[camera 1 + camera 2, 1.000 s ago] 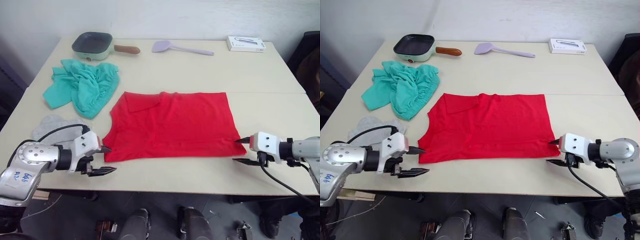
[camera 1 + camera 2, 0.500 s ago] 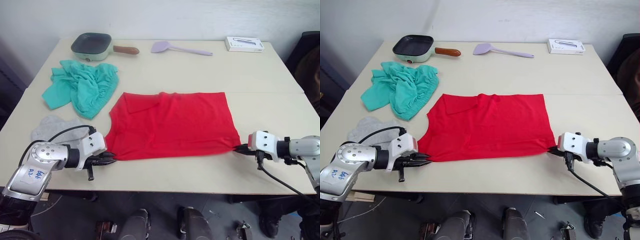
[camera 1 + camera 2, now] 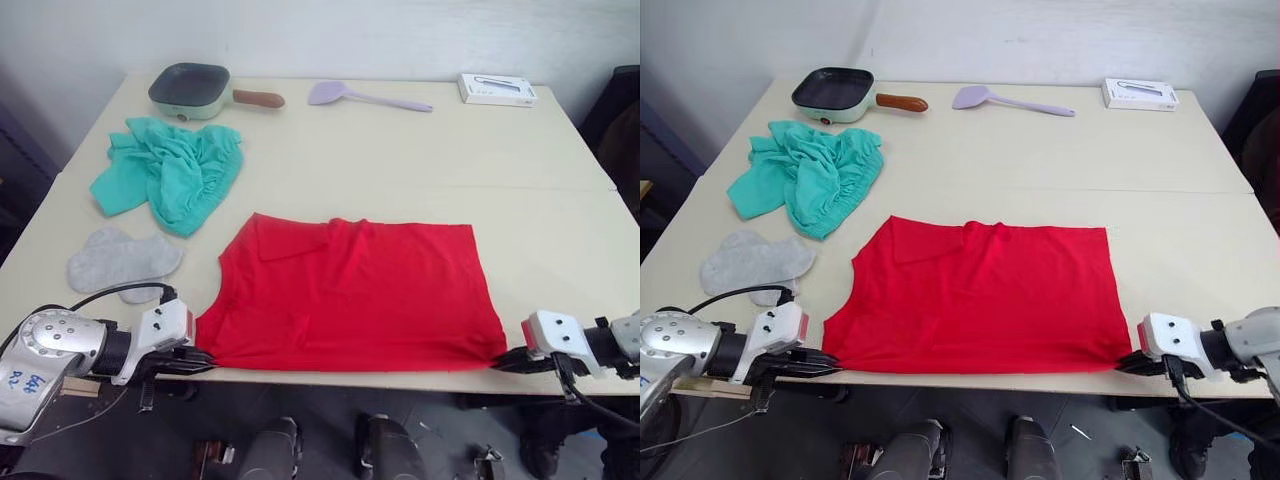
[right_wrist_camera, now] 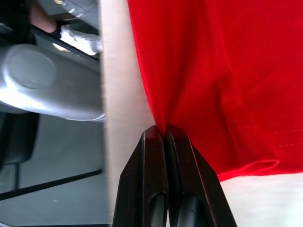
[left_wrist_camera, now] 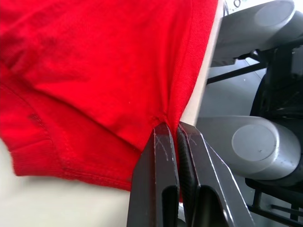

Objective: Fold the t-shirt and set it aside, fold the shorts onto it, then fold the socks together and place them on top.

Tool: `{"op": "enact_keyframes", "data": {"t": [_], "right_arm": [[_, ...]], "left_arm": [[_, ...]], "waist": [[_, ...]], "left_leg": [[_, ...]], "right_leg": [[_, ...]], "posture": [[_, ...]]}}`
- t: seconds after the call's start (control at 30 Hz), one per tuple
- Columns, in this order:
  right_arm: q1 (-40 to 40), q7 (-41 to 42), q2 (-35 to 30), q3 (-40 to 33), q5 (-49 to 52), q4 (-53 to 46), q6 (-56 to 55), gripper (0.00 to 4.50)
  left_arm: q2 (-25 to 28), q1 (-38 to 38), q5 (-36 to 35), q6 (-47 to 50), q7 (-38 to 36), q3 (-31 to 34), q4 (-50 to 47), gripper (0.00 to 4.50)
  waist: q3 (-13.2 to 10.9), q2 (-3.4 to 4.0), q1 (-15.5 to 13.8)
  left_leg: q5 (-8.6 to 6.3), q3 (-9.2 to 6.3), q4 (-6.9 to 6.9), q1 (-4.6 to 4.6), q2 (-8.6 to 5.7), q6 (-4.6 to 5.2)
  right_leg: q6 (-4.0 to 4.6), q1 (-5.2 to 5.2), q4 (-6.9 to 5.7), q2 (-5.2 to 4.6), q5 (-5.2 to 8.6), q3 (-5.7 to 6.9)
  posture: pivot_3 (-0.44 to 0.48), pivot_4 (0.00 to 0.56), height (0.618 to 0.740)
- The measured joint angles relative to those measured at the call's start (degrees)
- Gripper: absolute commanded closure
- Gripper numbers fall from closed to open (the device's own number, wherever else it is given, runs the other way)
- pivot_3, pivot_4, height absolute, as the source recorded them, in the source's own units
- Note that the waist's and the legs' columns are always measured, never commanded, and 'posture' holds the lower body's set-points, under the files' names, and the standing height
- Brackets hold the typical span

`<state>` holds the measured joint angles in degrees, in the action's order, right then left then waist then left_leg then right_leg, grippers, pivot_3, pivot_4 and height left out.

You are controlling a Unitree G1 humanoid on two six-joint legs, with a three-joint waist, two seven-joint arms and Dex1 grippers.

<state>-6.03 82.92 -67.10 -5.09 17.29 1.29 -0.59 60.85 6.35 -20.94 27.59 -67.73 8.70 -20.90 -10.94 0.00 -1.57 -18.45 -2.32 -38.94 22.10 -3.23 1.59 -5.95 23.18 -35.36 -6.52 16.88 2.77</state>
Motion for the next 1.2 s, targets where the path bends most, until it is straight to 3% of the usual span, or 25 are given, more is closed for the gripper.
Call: {"op": "enact_keyframes", "data": {"t": [0.23,0.77,0.9,1.1,1.2], "right_arm": [[-6.9,0.0,-0.4,-3.4,1.3,-7.2,5.7,4.5],[0.7,0.3,-1.3,-3.7,-0.4,-5.2,6.9,4.5],[0.6,1.6,-1.8,-3.0,-0.1,-5.4,8.6,3.55],[2.2,3.9,-2.2,-4.0,7.1,-9.0,18.8,1.49],[7.3,4.3,-2.2,-5.5,14.7,-10.6,27.6,0.5]], "left_arm": [[-0.2,-0.7,0.4,0.0,1.5,-0.1,0.1,4.48],[-0.3,-0.3,-2.8,4.2,1.6,-0.2,-1.1,4.48],[-0.4,0.6,-3.8,5.3,1.9,0.2,-1.1,3.49],[0.9,0.5,-9.5,10.6,-0.4,4.7,-2.0,1.66],[1.4,-4.4,-15.0,15.3,-1.8,6.5,-1.2,0.77]], "waist": [[0.0,0.04,0.1],[-0.1,0.1,0.1],[-0.1,0.1,0.2],[-0.1,0.14,0.2],[-0.1,0.18,0.2]], "left_leg": [[-0.01,0.01,0.01,0.0,0.01,-0.02],[0.0,0.01,0.02,0.02,0.01,-0.04],[0.0,0.02,0.02,0.02,0.01,-0.04],[0.0,0.01,0.0,0.02,0.01,-0.04],[0.01,0.0,-0.03,0.04,0.02,-0.05]], "right_leg": [[0.0,0.04,-0.03,0.0,0.0,0.0],[0.0,0.09,-0.06,0.01,0.0,0.0],[0.0,0.09,-0.06,0.01,0.0,0.0],[0.01,0.09,-0.07,0.0,0.0,-0.01],[0.01,0.1,-0.08,0.01,0.0,0.0]], "posture": [[0.0,0.15,0.74],[0.0,0.15,0.74],[0.0,0.15,0.74],[0.0,0.15,0.74],[0.0,0.15,0.74]]}}
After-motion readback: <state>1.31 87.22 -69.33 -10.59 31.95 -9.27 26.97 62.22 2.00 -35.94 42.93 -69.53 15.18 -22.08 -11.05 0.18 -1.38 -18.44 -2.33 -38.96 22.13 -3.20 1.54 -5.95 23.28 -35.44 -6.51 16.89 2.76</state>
